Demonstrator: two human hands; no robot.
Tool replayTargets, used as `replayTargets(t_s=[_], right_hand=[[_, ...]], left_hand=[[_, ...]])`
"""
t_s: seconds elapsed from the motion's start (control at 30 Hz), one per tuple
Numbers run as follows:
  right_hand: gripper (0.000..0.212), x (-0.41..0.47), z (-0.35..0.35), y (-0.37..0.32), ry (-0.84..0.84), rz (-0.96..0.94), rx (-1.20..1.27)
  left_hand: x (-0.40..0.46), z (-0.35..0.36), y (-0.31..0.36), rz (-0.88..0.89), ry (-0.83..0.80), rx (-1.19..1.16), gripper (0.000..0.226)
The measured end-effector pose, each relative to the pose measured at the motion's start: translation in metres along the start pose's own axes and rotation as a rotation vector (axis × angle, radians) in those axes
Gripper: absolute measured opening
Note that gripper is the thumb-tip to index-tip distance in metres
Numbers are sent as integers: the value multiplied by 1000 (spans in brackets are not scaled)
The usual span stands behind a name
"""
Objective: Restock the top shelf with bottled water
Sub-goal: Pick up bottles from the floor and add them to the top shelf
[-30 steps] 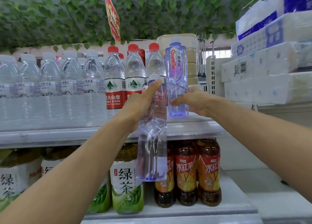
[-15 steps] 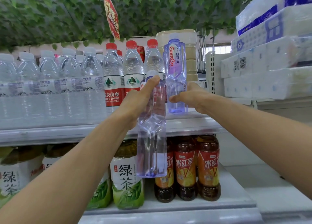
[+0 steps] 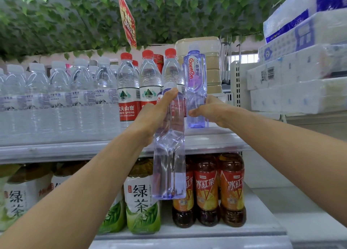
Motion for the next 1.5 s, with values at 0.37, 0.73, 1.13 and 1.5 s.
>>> replayTargets(t_s=[0.37,0.73,1.13,1.5], right_hand=[[57,6,-1,2,8,-28,-12],[45,-87,-14,-59,364,-475,-182],[32,-139,49,-42,-167,-312,210],[31,-133,6,-56,-165,-432,260]], left_hand=[[4,0,-4,-17,6,6,77],[-11,-5,-1,8,119,-190,84],[-24,0,29,-48,32,-707,69],[-22,20,73,169,29,-491,57]])
Point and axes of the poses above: each hand's wrist, its own x-axis towards the middle knuckle, its own z-axis out of the palm, y = z × x, the point moved 9 cm from there along x, towards the middle knuckle, and after that the axes turned 2 degrees about -x, right-handed, at the moved point
